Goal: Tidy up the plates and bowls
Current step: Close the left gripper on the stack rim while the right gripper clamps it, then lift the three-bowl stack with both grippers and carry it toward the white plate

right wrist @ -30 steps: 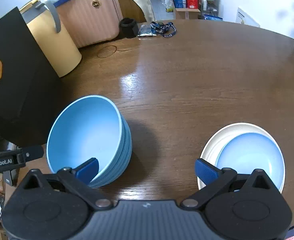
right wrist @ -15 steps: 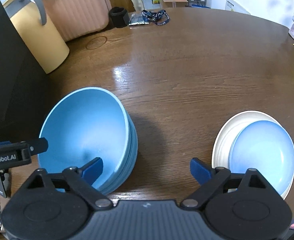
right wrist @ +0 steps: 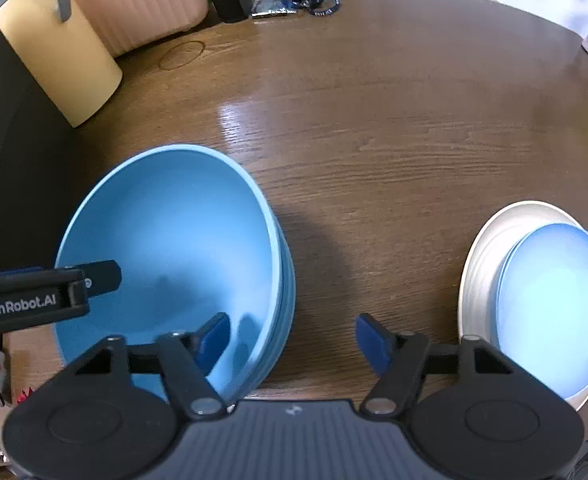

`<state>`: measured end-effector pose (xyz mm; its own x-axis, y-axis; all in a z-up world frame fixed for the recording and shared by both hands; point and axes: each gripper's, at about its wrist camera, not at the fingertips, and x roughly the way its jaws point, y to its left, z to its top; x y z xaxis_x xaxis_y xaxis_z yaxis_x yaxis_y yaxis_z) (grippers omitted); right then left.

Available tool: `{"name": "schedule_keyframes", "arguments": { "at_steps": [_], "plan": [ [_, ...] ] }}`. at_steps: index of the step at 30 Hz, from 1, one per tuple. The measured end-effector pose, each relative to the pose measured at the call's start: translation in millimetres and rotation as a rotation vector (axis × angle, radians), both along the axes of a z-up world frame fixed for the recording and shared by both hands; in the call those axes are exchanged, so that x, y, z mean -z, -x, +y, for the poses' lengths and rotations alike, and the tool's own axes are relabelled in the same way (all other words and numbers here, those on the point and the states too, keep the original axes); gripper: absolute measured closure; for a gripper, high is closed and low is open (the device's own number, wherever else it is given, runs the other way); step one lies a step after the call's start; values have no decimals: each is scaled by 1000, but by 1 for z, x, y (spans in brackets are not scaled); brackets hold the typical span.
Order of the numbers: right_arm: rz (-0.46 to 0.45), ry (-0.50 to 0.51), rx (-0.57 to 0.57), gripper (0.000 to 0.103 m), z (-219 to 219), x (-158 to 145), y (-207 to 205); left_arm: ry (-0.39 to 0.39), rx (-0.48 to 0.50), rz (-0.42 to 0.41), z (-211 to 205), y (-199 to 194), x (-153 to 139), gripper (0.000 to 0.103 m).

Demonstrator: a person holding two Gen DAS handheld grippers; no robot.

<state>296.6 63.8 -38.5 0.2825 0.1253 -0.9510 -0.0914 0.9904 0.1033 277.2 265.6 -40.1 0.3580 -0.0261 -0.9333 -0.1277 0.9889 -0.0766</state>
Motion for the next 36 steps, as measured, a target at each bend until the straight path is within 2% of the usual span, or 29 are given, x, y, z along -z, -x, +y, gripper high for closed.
{"name": "schedule_keyframes", "arguments": {
  "at_steps": [3, 9, 11, 13, 19, 20, 22, 36],
  "plan": [
    [14, -3, 11, 47, 1, 4, -2, 19, 6, 18, 0, -3, 6, 22],
    [29, -28, 24, 49, 0, 10, -5, 54, 18, 40, -1, -7, 14, 33],
    [28, -43, 24, 53, -1, 11, -6, 74, 14, 53, 0, -8, 18, 38],
    [29, -63, 23, 58, -2, 11, -7, 93, 3, 68, 2, -9, 22, 39],
    [30, -117, 20, 74, -4, 13, -8, 167, -8, 88, 9, -11, 29, 57],
    [32, -126, 19, 75, -4, 13, -9, 181, -5, 87, 9, -11, 29, 63],
    [33, -130, 21, 75, -3, 13, -9, 201, 4, 83, 8, -11, 28, 68],
    [21, -140, 12, 76, -10, 10, -2, 176, 24, 77, -3, -12, 27, 67]
  ]
}}
